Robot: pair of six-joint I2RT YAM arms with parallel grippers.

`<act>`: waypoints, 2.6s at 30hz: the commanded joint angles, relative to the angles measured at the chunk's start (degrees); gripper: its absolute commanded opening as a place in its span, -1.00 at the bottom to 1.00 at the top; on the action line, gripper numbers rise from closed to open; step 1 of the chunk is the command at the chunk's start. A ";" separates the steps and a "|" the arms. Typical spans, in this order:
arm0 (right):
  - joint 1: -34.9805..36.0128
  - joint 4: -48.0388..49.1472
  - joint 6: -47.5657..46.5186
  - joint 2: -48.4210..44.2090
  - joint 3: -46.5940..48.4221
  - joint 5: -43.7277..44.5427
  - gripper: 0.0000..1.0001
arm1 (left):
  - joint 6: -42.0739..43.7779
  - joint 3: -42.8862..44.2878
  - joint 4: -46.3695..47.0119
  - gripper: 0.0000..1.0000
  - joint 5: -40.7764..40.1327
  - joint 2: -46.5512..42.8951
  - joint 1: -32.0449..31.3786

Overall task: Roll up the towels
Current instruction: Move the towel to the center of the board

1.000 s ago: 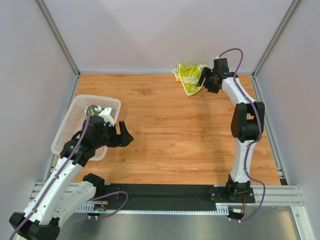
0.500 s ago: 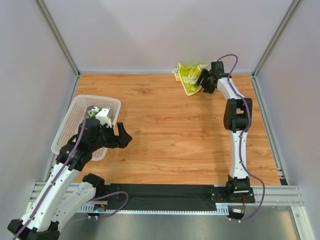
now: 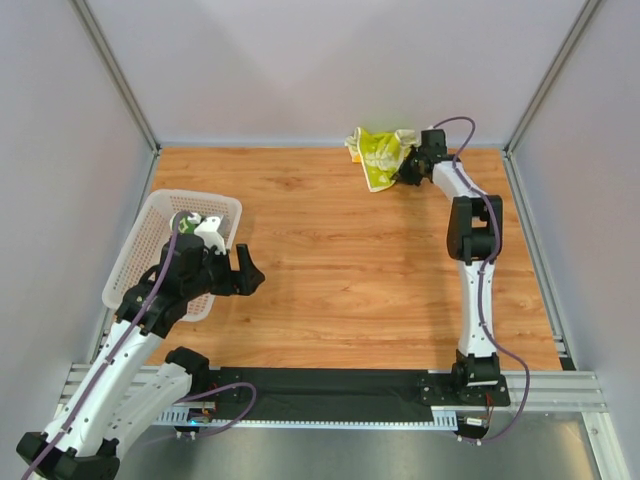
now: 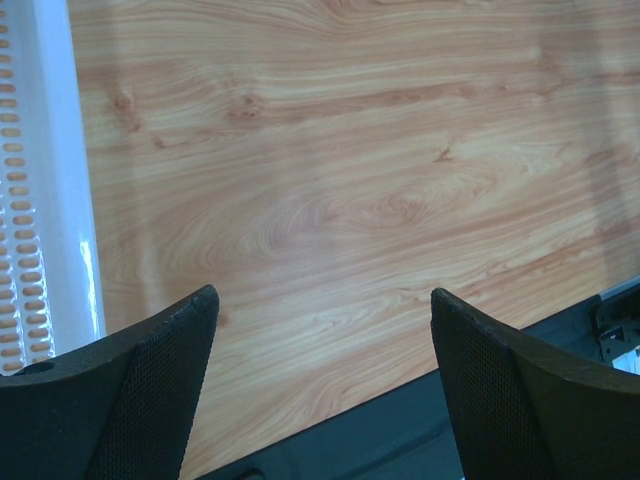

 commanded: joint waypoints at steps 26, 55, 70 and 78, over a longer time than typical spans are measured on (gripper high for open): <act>18.16 -2.95 2.59 -83.14 -78.00 16.55 0.71 | -11.82 -1.57 17.30 0.85 -6.23 21.24 -12.68; 0.29 0.38 -1.90 -40.63 -58.05 9.88 0.26 | -2.35 14.60 -13.69 0.90 -25.54 7.92 -18.92; 0.38 9.35 -1.11 -42.38 -68.24 1.35 -0.99 | 0.21 11.00 -16.60 0.99 -31.37 1.49 -15.32; 7.31 15.84 3.36 -50.28 -79.03 -2.86 -1.00 | 2.84 10.48 -14.85 0.99 -29.71 0.27 -13.48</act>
